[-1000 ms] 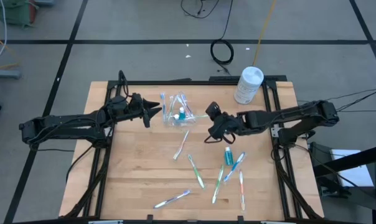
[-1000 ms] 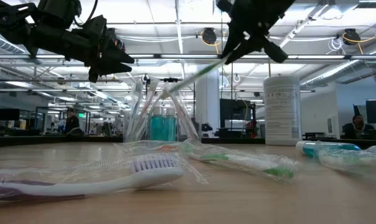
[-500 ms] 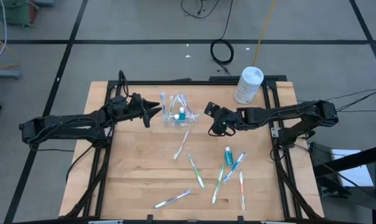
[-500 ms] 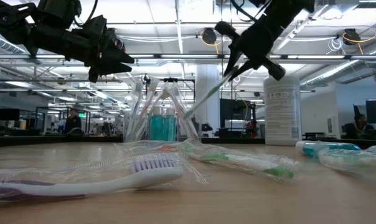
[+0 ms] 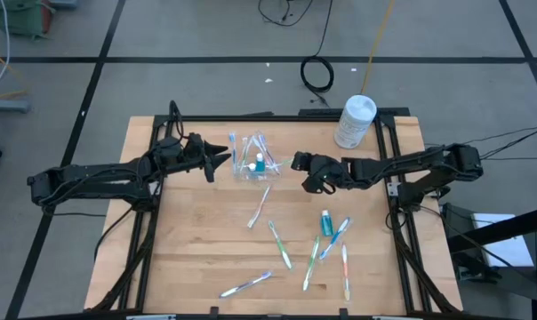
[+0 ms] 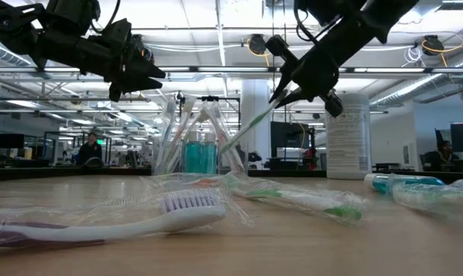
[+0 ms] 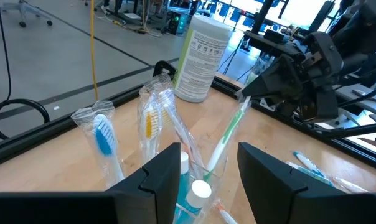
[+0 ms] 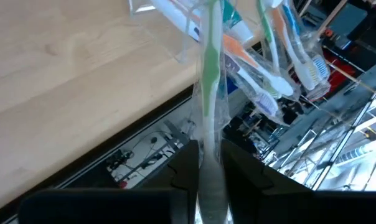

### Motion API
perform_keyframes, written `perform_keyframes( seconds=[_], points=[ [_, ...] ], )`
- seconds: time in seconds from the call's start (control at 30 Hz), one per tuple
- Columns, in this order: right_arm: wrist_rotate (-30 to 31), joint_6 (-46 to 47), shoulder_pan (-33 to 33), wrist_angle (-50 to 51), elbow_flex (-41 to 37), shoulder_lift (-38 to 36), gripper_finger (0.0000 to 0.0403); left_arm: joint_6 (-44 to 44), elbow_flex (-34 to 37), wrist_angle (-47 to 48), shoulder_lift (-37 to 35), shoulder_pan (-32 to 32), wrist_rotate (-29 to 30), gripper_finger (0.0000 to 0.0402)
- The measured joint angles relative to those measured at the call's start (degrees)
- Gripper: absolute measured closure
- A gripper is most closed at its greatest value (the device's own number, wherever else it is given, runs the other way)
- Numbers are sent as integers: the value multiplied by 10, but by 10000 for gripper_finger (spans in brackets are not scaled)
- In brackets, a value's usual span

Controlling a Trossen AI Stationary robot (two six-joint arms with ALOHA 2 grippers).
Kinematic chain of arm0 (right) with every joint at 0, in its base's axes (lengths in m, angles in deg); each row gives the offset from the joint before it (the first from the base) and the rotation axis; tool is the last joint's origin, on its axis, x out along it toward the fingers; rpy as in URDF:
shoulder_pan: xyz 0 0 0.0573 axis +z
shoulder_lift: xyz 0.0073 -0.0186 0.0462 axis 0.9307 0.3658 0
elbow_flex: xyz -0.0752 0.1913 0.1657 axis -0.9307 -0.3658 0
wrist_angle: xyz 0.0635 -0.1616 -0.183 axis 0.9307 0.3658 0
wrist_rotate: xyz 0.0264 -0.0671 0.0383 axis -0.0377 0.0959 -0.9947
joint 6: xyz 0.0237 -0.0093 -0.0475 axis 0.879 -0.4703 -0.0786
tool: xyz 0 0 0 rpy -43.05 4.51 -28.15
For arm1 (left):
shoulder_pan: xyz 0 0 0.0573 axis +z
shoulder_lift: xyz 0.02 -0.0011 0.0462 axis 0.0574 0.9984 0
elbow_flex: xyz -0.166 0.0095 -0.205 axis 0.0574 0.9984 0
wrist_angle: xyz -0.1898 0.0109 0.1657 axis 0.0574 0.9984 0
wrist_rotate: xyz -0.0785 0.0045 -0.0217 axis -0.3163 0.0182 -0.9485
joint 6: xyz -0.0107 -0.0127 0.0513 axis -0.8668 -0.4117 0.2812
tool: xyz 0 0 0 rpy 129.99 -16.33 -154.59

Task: Pick & Place toothbrushing station
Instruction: Put the green toothbrush into the transparent organizer

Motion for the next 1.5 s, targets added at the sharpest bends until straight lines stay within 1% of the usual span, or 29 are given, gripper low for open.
perform_keyframes(
  seconds=[0.1, 0.23, 0.33, 0.4, 0.5, 0.63, 0.67, 0.7, 0.77, 0.9, 0.97, 1.03, 1.13, 1.2, 1.33, 1.43, 1.5],
  points=[
    [0, 0, -3, -34, -11, 0, 336, 0, 0, 0, 0, 0, 0, 236],
    [-1, 0, -4, -112, -25, 0, 318, 0, 0, 0, 0, 0, 0, 236],
    [-41, 1, -4, -159, -31, 0, 306, 0, 0, 0, 0, 0, 0, 236],
    [-73, 26, -4, -179, -32, 0, 299, 0, 0, 0, 0, 0, 0, 236],
    [-120, 128, -9, -200, -32, 0, 291, 0, 0, 0, 0, 0, 0, 236],
    [-187, 338, -29, -219, -32, 14, 287, 0, 0, 0, 0, 0, 0, 236],
    [-208, 381, -37, -231, -32, 19, 287, 0, 0, 0, 0, 0, 0, 236],
    [-228, 402, -44, -248, -32, 27, 287, 0, 0, 0, 0, 0, 0, 236],
    [-254, 396, -56, -271, -31, 48, 287, 0, 0, 0, 0, 0, 0, 236],
    [-255, 331, -72, -292, -32, 80, 287, 0, 0, 0, 0, 0, 0, 236],
    [-254, 322, -76, -296, -31, 89, 287, 0, 0, 0, 0, 0, 0, 236],
    [-255, 341, -78, -300, -31, 96, 286, 0, 0, 0, 0, 0, 0, 236],
    [-255, 374, -78, -349, -31, 111, 286, 0, 0, 0, 0, 0, 0, 236],
    [-256, 371, -78, -385, -31, 121, 286, 0, 0, 0, 0, 0, 0, 236],
    [-286, 362, -79, -479, -31, 149, 286, 0, 0, 0, 0, 0, 0, 236],
    [-284, 396, -83, -487, -17, 167, 282, 0, 0, 0, 0, 0, 0, 236],
    [-283, 420, -86, -480, -14, 174, 273, 0, 0, 0, 0, 0, 0, 236]
  ],
)
